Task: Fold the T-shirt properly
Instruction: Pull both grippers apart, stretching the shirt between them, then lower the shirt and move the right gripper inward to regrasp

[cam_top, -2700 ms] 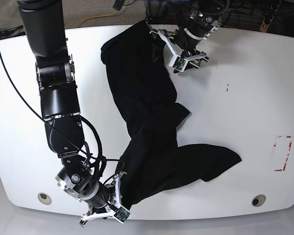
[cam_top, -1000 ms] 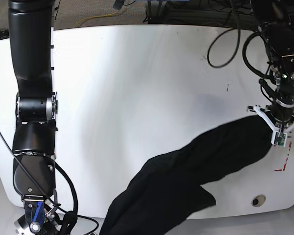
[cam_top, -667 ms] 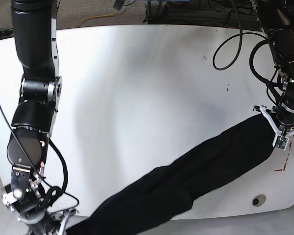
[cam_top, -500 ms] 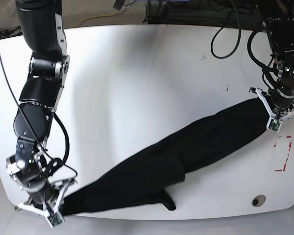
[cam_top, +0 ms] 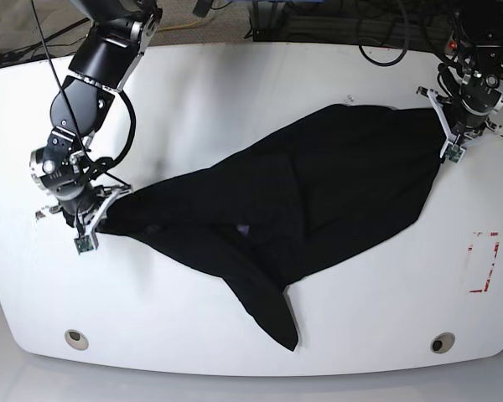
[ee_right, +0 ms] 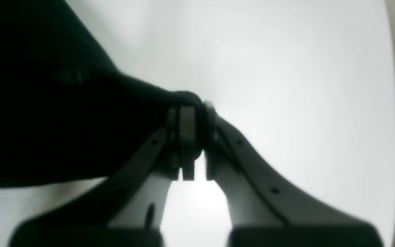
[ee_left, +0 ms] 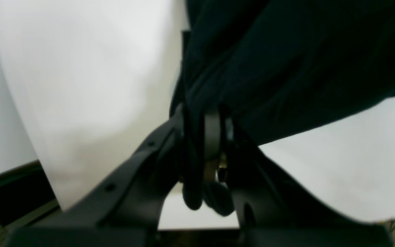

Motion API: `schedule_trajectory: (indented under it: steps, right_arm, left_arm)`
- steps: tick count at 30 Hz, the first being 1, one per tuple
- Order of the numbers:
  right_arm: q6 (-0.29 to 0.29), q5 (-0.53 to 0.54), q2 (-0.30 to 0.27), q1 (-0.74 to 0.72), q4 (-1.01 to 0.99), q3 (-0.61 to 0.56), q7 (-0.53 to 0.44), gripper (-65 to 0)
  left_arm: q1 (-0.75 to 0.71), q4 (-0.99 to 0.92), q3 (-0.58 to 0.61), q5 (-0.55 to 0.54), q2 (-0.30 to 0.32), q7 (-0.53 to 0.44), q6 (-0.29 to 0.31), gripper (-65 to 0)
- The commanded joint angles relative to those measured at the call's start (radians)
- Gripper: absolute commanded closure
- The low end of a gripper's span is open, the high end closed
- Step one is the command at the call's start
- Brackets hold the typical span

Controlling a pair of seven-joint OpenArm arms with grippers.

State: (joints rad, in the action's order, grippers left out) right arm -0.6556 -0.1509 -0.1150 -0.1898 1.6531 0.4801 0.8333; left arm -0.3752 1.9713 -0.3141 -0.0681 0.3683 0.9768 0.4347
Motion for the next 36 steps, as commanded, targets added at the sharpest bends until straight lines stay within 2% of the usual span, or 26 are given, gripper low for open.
schedule_trajectory:
  steps: [1, 8, 20, 23, 26, 29, 30, 32, 36]
  right_arm:
    - [-0.013, 0.053, -0.009, 0.037, 0.022, 0.044, -0.027, 0.0]
    - [-0.011, 0.126, -0.009, 0.148, 0.02, 0.088, -0.025, 0.0]
    - [-0.007, 0.129, 0.01, 0.229, 0.028, 0.09, -0.025, -1.4]
    - [-0.007, 0.127, 0.031, 0.247, 0.095, 0.09, -0.025, -10.9]
    - [-0.008, 0.127, 0.068, 0.275, 0.209, 0.072, -0.025, -32.2]
    - [-0.013, 0.122, 0.079, 0.283, 0.272, 0.021, -0.025, -46.6]
    - [-0.013, 0.122, 0.079, 0.283, 0.281, -0.004, -0.025, -49.0]
    - [-0.013, 0.121, 0.079, 0.284, 0.287, -0.054, -0.025, -49.8]
    - [-0.003, 0.119, 0.042, 0.281, 0.284, -0.2, -0.025, -45.2]
  left_arm:
    - [-0.048, 0.016, -0.012, 0.011, 0.016, -0.012, -0.007, -3.2]
    - [-0.118, 0.016, -0.013, 0.011, 0.015, -0.014, -0.007, -3.1]
    - [-0.121, 0.016, -0.012, 0.011, 0.01, -0.014, -0.007, -3.1]
    - [-0.12, 0.016, -0.012, 0.011, 0.01, -0.015, -0.007, -3.1]
    - [-0.124, 0.016, -0.009, 0.011, 0.01, -0.054, -0.007, -3.1]
    - [-0.124, 0.016, -0.007, 0.011, 0.008, -0.055, -0.007, -3.2]
    - [-0.124, 0.016, -0.007, 0.011, 0.005, -0.055, -0.007, -3.2]
    - [-0.121, 0.016, -0.007, 0.011, -0.009, -0.055, -0.007, -3.2]
    - [-0.121, 0.016, -0.007, 0.011, -0.018, -0.055, -0.007, -3.2]
